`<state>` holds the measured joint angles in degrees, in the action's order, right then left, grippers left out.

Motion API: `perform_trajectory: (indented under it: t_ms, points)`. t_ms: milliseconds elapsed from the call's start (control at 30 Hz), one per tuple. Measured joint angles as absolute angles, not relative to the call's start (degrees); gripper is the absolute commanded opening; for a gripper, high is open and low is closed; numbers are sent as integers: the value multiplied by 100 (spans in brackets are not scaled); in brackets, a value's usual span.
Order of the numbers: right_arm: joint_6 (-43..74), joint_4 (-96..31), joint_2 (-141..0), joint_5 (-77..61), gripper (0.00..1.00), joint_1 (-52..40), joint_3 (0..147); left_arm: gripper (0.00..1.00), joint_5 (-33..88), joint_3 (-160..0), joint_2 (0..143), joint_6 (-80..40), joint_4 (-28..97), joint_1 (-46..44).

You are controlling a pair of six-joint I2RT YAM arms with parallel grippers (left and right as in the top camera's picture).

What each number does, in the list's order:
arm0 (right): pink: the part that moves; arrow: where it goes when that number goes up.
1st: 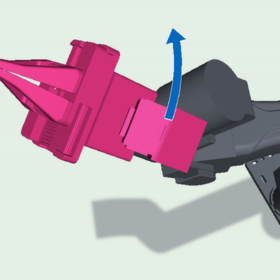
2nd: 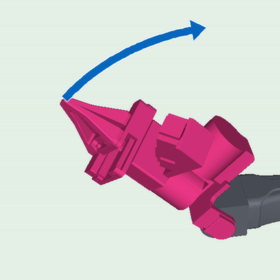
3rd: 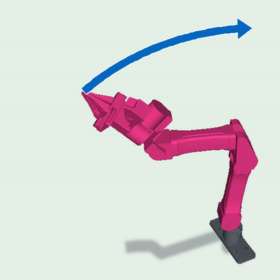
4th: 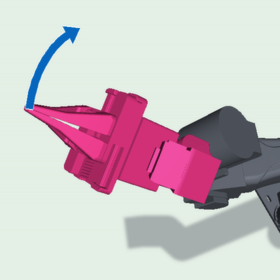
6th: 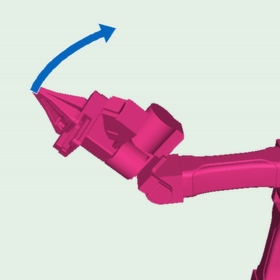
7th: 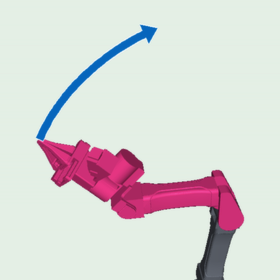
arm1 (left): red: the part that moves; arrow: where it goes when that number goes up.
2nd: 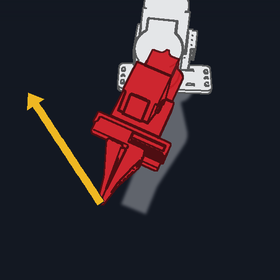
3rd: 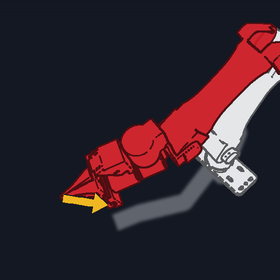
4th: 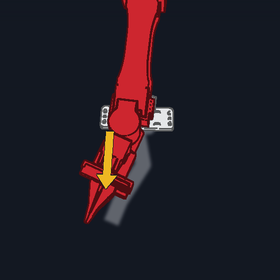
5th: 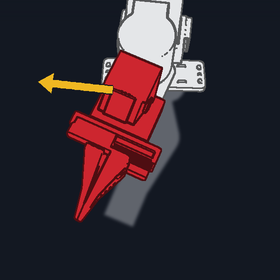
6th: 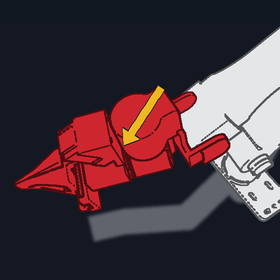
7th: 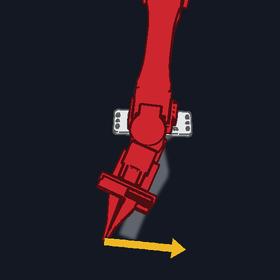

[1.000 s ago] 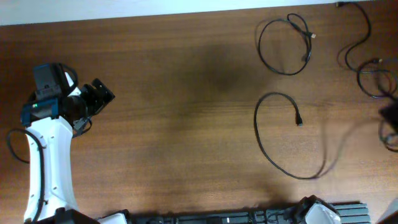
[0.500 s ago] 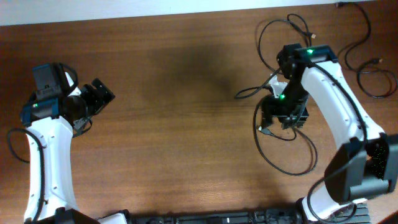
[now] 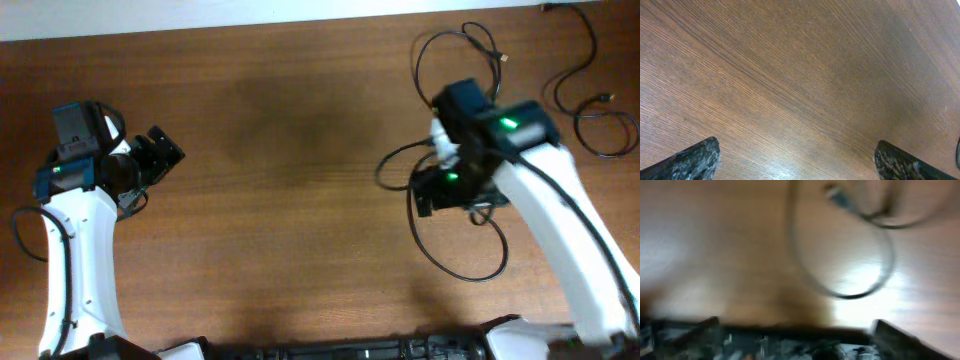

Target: Untangle cables

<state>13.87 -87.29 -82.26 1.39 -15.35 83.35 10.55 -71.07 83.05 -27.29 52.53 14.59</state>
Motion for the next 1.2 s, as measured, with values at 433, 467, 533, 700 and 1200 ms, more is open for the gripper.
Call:
perform_trajectory:
  t_ms: [433,467,533,700,1200]
  points:
    - [1627,-5850,-9537,1059,99,-1175,6632,99,1057,-7105,8305,-2731,5256,1459]
    - [1603,-5559,-9692,1020,99,-1175,6626,99,1055,-7105,8305,-2729,5256,1459]
    - [1188,-4974,-10147,622,99,-1175,6624,99,1057,-7105,8305,-2731,5256,1459]
    - [578,-4584,-10711,224,99,-937,6608,99,1057,-7105,8305,-2729,5253,1459]
    - [-1122,-5280,-10632,-12,100,-117,6812,99,1057,-7105,8305,-2731,5251,1459]
